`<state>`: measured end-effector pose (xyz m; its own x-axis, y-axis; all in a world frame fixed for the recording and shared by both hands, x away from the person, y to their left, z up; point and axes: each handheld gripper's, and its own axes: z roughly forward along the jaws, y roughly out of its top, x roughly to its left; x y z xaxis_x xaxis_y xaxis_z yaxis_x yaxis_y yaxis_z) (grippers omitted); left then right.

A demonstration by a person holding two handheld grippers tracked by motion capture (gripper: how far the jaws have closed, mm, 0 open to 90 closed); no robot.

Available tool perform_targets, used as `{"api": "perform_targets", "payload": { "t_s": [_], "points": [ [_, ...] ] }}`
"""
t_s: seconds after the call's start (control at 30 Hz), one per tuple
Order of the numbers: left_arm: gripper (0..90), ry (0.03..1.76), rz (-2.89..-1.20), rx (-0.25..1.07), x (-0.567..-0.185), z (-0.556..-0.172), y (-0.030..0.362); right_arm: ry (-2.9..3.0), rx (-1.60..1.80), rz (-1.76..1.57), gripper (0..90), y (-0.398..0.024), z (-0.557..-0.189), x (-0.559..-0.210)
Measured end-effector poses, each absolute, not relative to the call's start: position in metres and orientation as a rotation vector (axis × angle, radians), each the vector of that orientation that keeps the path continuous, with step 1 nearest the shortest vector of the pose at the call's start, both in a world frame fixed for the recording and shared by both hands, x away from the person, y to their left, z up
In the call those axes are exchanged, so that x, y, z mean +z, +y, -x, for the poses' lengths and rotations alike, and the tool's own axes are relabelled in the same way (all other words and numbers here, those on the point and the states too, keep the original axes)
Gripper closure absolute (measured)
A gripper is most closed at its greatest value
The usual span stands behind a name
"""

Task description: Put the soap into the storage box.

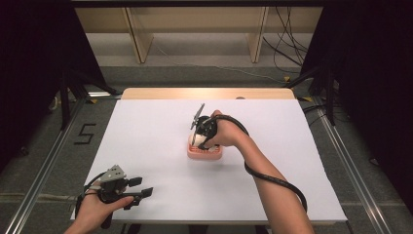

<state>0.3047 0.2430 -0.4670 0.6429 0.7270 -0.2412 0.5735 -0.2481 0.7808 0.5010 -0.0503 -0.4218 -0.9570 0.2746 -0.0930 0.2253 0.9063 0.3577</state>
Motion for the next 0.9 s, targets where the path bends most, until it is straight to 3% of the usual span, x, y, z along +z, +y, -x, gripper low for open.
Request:
{"api": "perform_targets", "payload": {
  "t_s": [0.9],
  "points": [
    [36.1, 1.021, -1.944, 0.206, -0.4669, -0.3049, 0.2435, 2.944, 0.49, -0.398, 50.4, -0.0482, -0.5018, -0.4307]
  ]
}}
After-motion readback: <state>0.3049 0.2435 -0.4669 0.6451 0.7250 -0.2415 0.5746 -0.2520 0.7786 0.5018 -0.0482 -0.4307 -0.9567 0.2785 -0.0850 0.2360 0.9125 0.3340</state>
